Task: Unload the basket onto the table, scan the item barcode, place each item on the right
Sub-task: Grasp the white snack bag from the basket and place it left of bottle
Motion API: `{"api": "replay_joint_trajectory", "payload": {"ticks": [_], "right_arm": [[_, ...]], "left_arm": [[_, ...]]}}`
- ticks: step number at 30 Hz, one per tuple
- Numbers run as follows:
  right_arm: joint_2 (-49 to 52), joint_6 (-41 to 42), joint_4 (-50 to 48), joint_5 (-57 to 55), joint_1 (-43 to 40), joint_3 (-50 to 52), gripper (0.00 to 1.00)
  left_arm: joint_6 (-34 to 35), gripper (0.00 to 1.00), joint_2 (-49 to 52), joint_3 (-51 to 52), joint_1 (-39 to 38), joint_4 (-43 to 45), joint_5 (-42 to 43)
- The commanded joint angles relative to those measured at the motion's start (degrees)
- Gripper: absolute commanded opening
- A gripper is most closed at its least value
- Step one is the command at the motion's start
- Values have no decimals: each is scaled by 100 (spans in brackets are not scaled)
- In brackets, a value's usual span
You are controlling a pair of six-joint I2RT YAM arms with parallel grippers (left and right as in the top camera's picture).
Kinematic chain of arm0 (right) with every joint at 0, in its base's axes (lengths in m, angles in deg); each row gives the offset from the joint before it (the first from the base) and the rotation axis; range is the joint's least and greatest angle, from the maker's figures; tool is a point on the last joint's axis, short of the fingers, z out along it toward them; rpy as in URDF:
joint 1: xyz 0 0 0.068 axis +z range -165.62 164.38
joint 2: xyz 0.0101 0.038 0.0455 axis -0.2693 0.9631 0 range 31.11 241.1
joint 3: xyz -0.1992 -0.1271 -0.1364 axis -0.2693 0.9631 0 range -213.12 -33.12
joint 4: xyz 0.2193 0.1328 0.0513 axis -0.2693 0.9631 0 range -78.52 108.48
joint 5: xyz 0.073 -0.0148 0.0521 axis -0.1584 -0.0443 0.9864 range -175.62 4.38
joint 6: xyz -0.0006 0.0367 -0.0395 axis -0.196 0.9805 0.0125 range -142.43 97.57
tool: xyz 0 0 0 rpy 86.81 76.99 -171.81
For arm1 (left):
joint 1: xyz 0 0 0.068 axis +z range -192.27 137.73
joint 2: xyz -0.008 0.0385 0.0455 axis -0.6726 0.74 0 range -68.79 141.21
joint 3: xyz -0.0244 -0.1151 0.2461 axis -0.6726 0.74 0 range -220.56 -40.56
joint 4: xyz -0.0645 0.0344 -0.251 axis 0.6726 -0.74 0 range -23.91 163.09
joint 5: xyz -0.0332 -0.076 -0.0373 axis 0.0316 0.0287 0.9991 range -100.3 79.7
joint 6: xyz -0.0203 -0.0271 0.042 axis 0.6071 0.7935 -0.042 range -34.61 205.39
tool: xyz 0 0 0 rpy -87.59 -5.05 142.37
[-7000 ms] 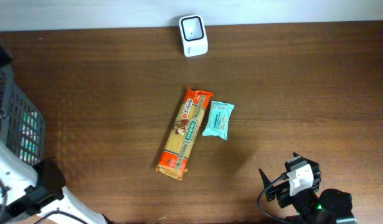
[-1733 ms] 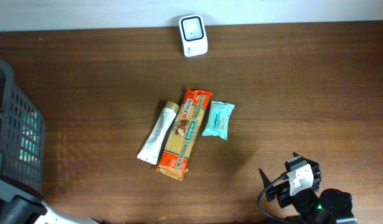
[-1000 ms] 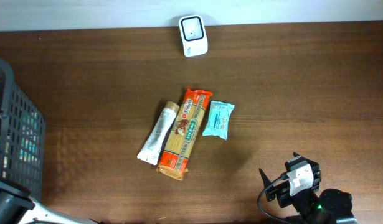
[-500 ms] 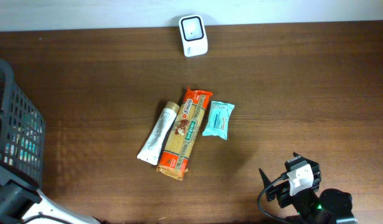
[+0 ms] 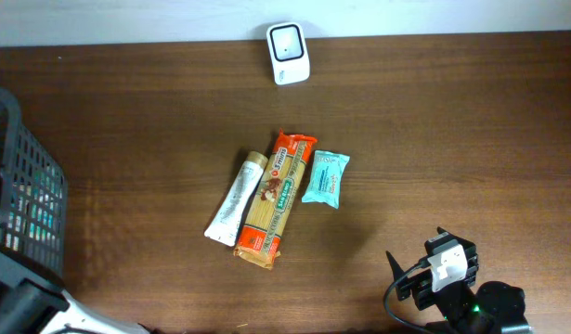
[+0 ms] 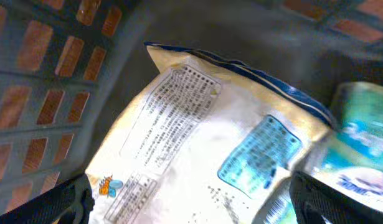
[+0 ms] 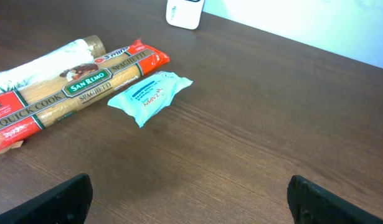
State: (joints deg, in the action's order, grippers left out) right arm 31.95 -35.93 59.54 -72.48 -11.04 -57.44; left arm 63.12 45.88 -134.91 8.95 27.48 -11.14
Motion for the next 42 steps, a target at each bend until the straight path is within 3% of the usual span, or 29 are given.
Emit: {"api": "replay_joint_trajectory", "payload": {"ticks": [1, 6, 16, 20, 21, 23, 25, 27, 28, 33, 42], "right_arm": [[-26, 22, -2, -28, -11, -35, 99], [-26, 22, -2, -28, -11, -35, 99], [-26, 22, -2, -28, -11, -35, 99], [-26, 22, -2, -28, -11, -35, 99], [-26, 22, -2, -28, -11, -35, 99], [-26, 22, -2, -28, -11, -35, 99], [-26, 22, -2, -28, -11, -35, 99], [-26, 22, -2, -28, -11, -35, 99], [-26, 22, -2, -28, -11, -35, 99], [-26, 22, -2, -28, -11, -35, 98], [-26, 22, -2, -28, -11, -35, 99]], "left_arm": [[-603, 99, -153, 317, -28, -92, 192], [-1064, 100, -149, 828, -28, 39, 219], [-1084, 93, -48, 1095, -15, 697, -785], [-1080, 90, 341, 1095, -22, 656, -800], [-1078, 84, 398, 1095, -22, 640, -798], [-1075, 60, 470, 1095, -22, 632, -798], [-1075, 51, 470, 1095, -22, 634, -798], [-1008, 8, 470, 1095, -22, 634, -793], [-988, 0, 470, 1095, -22, 634, -791], [-293, 0, 184, 807, -22, 507, -623], [269, 0, -2232, -1217, -74, 199, 973]]}}
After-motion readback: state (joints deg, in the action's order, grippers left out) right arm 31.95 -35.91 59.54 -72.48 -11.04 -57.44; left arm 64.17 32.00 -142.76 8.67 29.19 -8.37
